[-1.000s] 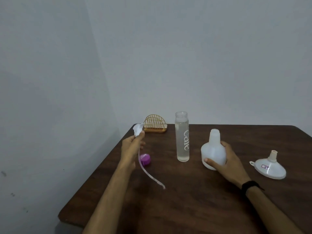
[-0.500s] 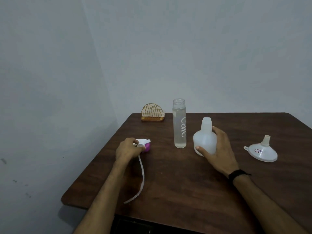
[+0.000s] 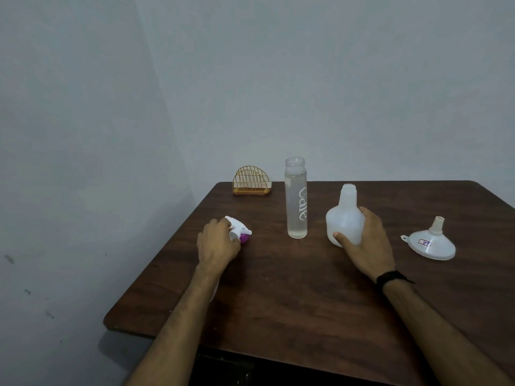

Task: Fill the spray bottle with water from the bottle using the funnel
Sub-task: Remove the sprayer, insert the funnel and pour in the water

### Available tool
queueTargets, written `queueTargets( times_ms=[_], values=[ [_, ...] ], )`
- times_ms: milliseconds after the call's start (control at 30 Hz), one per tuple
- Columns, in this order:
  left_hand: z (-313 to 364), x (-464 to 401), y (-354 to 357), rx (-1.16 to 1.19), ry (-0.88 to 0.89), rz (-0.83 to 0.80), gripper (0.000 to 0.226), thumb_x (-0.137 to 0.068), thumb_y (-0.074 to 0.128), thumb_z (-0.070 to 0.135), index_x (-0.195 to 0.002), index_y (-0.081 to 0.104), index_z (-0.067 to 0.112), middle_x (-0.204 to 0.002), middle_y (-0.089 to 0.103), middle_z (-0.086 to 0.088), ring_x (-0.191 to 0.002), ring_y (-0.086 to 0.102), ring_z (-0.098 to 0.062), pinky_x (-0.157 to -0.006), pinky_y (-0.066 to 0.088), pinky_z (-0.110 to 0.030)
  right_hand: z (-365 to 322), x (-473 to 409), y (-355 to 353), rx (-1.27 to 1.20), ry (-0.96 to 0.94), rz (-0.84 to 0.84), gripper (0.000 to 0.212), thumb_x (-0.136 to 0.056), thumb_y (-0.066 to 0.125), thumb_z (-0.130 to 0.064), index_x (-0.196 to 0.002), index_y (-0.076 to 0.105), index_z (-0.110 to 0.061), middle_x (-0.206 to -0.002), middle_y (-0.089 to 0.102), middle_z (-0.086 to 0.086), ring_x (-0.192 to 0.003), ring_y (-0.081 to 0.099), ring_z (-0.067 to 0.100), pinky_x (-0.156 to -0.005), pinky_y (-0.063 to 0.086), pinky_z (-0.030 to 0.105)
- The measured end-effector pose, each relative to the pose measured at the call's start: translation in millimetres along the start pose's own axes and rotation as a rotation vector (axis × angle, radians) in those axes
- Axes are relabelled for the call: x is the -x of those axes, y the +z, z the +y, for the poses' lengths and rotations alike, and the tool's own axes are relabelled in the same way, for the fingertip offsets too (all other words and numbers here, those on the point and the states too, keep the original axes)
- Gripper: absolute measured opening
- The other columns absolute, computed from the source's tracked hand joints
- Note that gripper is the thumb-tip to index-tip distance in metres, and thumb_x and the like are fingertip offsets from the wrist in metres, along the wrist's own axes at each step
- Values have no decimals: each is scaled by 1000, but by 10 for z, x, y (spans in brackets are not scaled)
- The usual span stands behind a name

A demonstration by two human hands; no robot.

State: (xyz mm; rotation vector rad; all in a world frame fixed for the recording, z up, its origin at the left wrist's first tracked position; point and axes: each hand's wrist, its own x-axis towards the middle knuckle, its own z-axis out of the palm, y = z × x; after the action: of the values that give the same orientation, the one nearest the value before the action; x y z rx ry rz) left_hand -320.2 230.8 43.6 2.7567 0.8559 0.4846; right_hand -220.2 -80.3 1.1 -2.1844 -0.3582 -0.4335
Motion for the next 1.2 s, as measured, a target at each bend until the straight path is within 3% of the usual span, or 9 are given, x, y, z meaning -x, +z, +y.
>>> queueTargets(
  times_ms=[67,200,367,500,667,733,800,933,1200],
  values=[
    [39,-6,23,-18,59,-12,61,-79,79,36,-133,56,21,-135,57,-5,-118,57,-23,-98,50,-36,7,-3,-4,-1,26,11,84,-81,79,-38,-146,33,-12,-147,40,13,-132,44,31,-106,43,50],
    [147,8,61,102,14,-134,65,-79,81,32,-136,52,20,-138,53,-6,-120,55,-25,-93,51,-35,-1,0,-12,-10,41,2,83,-82,78,-36,-146,33,-11,-147,38,14,-131,44,31,-106,44,49],
    [245,108,181,264,44,-59,42,-87,73,17,-127,61,18,-128,60,-7,-103,60,-16,-73,48,-22,4,-2,-18,-11,54,-8,84,-81,78,-37,-146,32,-11,-147,38,13,-132,43,30,-106,44,49],
    [325,221,246,279,111,-103,27,-88,69,21,-114,65,20,-117,64,-3,-99,63,-17,-77,55,-32,18,0,-9,-17,59,-1,84,-81,79,-37,-146,32,-12,-146,39,12,-131,44,29,-106,44,48],
    [377,276,250,184,142,-57,27,-88,66,31,-113,66,20,-114,64,1,-92,60,-13,-66,42,-28,31,-5,-1,-13,54,15,84,-80,79,-37,-145,33,-12,-146,39,11,-131,43,29,-105,45,46],
    [383,264,243,143,132,-52,32,-88,66,32,-118,64,20,-118,62,-1,-99,60,-15,-70,47,-29,36,-7,5,-10,53,15,85,-80,79,-37,-146,32,-12,-146,39,11,-131,43,29,-105,44,46],
    [375,254,244,114,117,-31,40,-88,67,33,-125,60,20,-126,56,-5,-111,56,-19,-84,52,-33,39,-10,8,-10,52,16,85,-80,79,-37,-146,32,-12,-146,39,11,-132,43,29,-105,44,46],
    [351,228,267,48,179,-59,58,-90,65,32,-144,45,23,-153,32,-7,-139,33,-27,-108,37,-40,43,-10,9,-11,45,18,85,-80,79,-37,-146,32,-12,-146,39,11,-132,42,29,-105,44,48],
    [274,155,249,27,173,-129,53,-94,60,25,-145,46,19,-147,47,-8,-135,41,-24,-109,40,-41,98,-36,-8,34,83,38,85,-80,78,-41,-145,33,-12,-146,40,11,-133,41,28,-107,43,48]
  ],
)
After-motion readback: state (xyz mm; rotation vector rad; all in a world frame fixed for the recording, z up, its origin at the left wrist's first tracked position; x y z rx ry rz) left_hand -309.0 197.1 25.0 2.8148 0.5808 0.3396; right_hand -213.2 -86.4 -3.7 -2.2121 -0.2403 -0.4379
